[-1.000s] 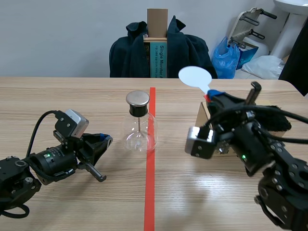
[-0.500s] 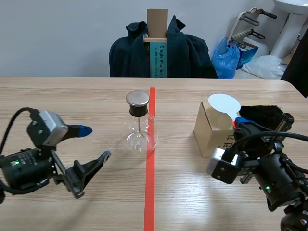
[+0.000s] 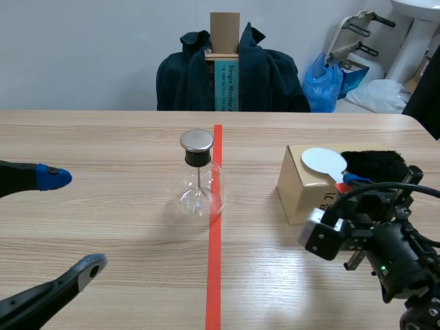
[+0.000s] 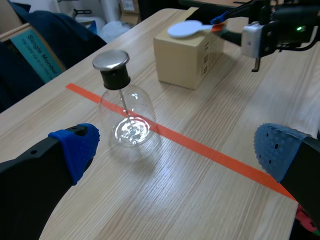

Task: Do the electroscope experiment.
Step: 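Put the plate down on the right, then return to the home posture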

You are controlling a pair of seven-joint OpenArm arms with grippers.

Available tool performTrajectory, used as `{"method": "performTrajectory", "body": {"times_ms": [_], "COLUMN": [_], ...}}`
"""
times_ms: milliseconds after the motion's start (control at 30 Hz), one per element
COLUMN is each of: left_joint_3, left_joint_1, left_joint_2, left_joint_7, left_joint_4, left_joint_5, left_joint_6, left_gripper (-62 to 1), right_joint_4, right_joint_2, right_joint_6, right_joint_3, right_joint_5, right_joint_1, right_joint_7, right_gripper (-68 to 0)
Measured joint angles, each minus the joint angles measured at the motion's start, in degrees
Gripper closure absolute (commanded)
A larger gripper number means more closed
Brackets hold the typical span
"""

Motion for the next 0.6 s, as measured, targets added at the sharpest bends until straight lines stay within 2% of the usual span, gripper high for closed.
{"method": "performTrajectory", "body": {"times_ms": [100, 167, 267, 333, 433, 533, 600], "left_joint_3": [-3.8, -5.0, -5.3, -5.3, -5.3, -5.3, -5.3], "left_joint_1": [5.8, 8.5, 10.6, 10.6, 10.4, 10.2, 10.2], "left_joint_2": [0.0, 0.0, 0.2, 0.5, 0.5, 0.5, 0.5], "left_joint_7": [0.0, 0.2, 3.3, 3.4, 3.2, 3.2, 3.2], "left_joint_4": [3.7, 5.2, 6.4, 6.4, 6.4, 6.3, 6.2], "left_joint_5": [0.0, 0.0, 0.1, 0.1, 0.0, 0.0, 0.0], "left_joint_6": [-0.1, -0.9, -1.3, -1.4, -1.4, -1.4, -1.4], "left_gripper": [-62.3, -62.3, -62.3, -62.3, -62.3, -62.3, -62.3], "right_joint_4": [0.0, 0.0, 0.0, 0.0, 0.1, 2.1, 4.7], "right_joint_2": [0.0, 0.0, 0.0, 0.1, 1.8, 5.4, 8.9], "right_joint_6": [0.0, 0.0, -0.2, -1.3, -2.5, -2.4, -2.2], "right_joint_3": [0.0, 0.0, 0.0, 0.0, 0.0, 0.0, 0.0], "right_joint_5": [0.0, 0.0, 0.7, 1.6, 4.2, 11.6, 18.6], "right_joint_1": [0.0, -0.1, -0.3, -0.5, -2.2, -5.8, -8.6], "right_joint_7": [-0.5, -0.5, -0.3, 0.7, 5.3, 8.3, 10.5], "right_gripper": [-45.8, -50.9, -51.3, -51.3, -51.4, -51.5, -51.5]}}
